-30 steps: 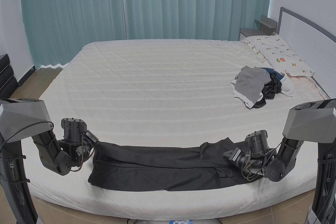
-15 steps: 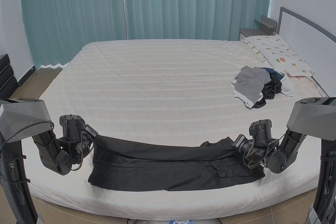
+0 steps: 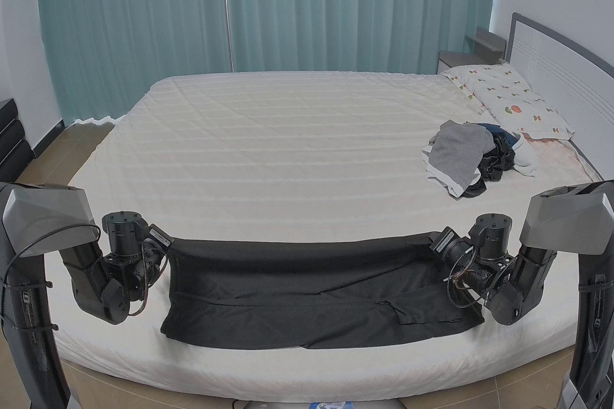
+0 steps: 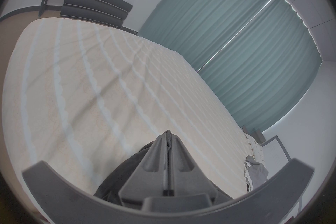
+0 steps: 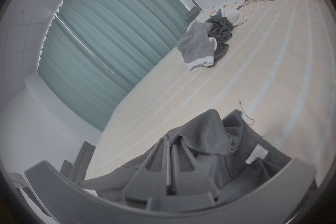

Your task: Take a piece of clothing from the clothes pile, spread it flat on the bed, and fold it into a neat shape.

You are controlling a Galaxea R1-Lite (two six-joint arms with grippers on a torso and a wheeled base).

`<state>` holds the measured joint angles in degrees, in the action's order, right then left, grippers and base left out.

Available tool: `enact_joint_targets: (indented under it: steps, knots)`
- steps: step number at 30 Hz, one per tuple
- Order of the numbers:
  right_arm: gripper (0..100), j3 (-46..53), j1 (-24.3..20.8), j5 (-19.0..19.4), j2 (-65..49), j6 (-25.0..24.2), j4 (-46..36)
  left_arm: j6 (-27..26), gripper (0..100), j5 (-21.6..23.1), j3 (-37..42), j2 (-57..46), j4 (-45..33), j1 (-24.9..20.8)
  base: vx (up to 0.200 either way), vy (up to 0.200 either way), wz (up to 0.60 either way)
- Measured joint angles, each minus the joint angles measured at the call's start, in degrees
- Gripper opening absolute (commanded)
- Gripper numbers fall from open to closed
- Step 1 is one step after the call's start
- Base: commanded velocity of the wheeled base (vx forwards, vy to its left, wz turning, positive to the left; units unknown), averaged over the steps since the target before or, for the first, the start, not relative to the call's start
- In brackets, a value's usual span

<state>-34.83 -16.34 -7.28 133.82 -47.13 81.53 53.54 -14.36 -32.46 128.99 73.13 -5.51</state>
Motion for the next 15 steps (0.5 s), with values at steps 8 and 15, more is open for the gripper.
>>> enact_joint_targets:
  steps: [8, 15]
  knots:
    - [0, 2.34, 0.85, 0.41, 2.05, 2.11, 0.3, -1.79, 0, 0.24, 4.3, 1.16, 4.0, 0.33, 0.0, 0.0, 0.0]
    - [0, 5.45, 1.05, 1.38, 2.54, 4.68, 0.34, -7.78, 0, 0.55, 8.63, 2.6, 4.99, -0.11, 0.0, 0.0, 0.0]
